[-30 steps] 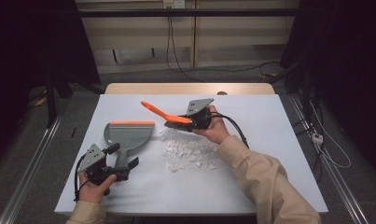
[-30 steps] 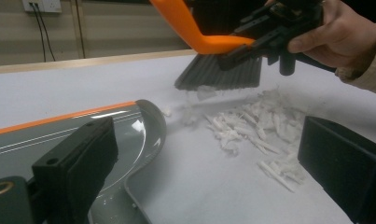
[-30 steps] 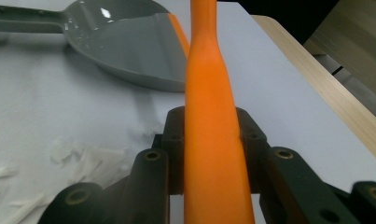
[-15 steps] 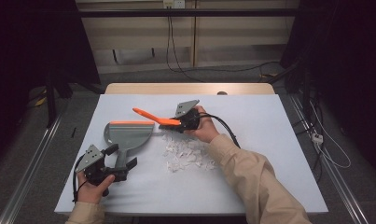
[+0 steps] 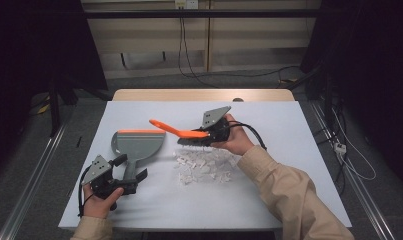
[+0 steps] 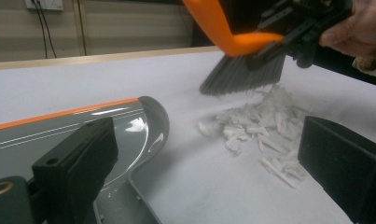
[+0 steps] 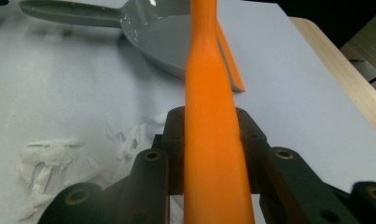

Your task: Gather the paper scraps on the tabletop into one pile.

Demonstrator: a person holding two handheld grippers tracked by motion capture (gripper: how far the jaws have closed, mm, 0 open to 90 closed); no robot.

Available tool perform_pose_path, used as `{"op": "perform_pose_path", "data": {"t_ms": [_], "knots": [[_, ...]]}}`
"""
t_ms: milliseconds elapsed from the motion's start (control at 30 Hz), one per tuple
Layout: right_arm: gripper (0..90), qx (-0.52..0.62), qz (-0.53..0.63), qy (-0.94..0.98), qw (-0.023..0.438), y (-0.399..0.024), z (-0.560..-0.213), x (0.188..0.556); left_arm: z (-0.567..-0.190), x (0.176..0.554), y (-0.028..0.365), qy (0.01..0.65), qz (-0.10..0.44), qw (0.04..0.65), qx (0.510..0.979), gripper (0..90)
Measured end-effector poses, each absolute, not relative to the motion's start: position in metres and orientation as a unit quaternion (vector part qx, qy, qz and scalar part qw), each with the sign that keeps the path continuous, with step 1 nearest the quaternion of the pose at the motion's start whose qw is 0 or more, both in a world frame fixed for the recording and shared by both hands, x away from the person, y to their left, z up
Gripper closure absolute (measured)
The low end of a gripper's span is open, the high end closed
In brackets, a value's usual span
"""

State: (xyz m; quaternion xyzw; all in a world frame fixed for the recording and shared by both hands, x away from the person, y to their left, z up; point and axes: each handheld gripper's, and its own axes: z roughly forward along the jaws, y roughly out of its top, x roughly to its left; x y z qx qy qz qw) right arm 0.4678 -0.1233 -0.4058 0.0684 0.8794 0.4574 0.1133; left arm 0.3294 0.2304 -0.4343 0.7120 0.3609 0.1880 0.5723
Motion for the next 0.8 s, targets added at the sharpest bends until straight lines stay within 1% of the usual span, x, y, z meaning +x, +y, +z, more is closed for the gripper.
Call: {"op": "perform_pose_path", "data": {"t_ms": [133, 333, 567, 800], "knots": [[71.1, 0.085, 0.463, 0.874, 0.125, -0.127, -0.402, 0.471, -0.434, 0.329, 0.231, 0.359, 0.19, 0.572, 0.713, 4.4], [71.1, 0.114, 0.445, 0.876, 0.147, -0.139, -0.409, 0.477, -0.435, 0.329, 0.233, 0.355, 0.187, 0.571, 0.716, 4.4], [71.1, 0.16, 0.429, 0.874, 0.164, -0.175, -0.42, 0.481, -0.435, 0.329, 0.232, 0.352, 0.185, 0.572, 0.718, 4.4], [71.1, 0.214, 0.434, 0.856, 0.184, -0.213, -0.427, 0.473, -0.436, 0.33, 0.23, 0.352, 0.182, 0.572, 0.718, 4.5]]}}
